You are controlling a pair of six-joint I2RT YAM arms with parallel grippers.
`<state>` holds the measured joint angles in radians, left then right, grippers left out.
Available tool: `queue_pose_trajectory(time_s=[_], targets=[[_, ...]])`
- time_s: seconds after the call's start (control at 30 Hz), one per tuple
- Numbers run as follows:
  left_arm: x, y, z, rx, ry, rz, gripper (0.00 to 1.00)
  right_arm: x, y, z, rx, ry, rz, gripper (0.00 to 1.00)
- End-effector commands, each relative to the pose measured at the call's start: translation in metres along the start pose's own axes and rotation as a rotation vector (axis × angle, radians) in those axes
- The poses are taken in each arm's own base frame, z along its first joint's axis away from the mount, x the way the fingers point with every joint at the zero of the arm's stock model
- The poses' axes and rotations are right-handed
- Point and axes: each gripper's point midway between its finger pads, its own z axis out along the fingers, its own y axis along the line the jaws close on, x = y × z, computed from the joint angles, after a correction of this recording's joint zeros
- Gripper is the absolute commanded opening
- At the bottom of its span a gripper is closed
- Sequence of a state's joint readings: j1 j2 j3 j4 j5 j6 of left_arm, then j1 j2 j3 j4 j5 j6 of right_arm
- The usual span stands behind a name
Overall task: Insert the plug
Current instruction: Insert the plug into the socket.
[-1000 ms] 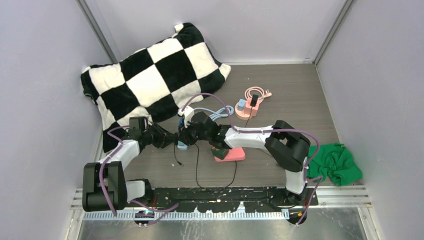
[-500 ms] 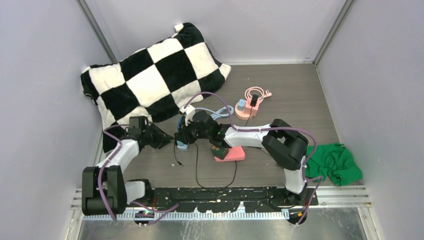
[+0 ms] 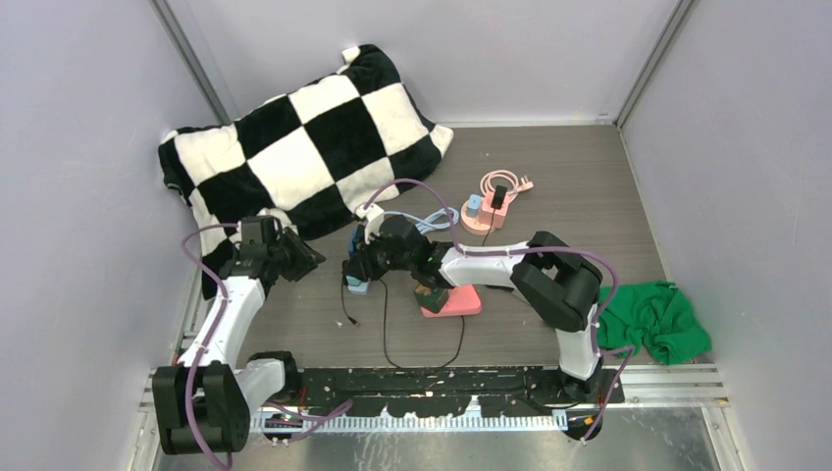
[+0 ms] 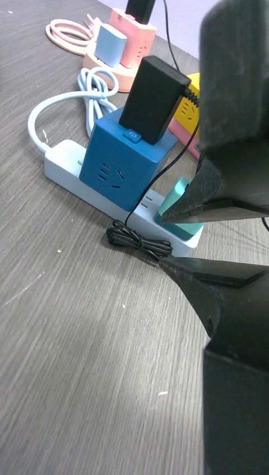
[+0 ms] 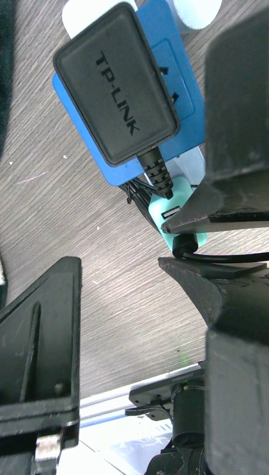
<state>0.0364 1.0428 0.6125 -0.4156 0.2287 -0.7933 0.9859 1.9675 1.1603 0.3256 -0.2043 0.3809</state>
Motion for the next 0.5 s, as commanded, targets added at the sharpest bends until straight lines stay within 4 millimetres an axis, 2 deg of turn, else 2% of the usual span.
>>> queue_pose_trajectory(time_s=[0.0,0.1,0.2,0.3,0.37,0.4,0.47], targets=[[-0.014,-0.02,-0.022,0.05,-0.035,0.131,0.31,0.162,-0.084,-0.059,0.328,0.565,0.088,0.27],[-0.023,-0.028,-0.039,0.071,-0.083,0.181,0.36,0.111,-0.065,-0.056,0.277,0.484,0.062,0.33],[-0.036,-0.038,-0.054,0.093,-0.158,0.219,0.41,0.047,-0.035,-0.054,0.203,0.368,0.033,0.41],[-0.052,-0.049,-0.071,0.098,-0.219,0.253,0.45,-0.009,-0.01,-0.055,0.143,0.268,0.0,0.51],[-0.056,-0.055,-0.078,0.103,-0.225,0.278,0.49,-0.036,0.005,-0.055,0.098,0.222,-0.02,0.54],[-0.057,-0.058,-0.081,0.107,-0.223,0.288,0.57,-0.048,0.011,-0.057,0.084,0.206,-0.023,0.56],[-0.057,-0.063,-0.086,0.125,-0.216,0.321,0.66,-0.069,0.02,-0.061,0.066,0.171,-0.033,0.62]])
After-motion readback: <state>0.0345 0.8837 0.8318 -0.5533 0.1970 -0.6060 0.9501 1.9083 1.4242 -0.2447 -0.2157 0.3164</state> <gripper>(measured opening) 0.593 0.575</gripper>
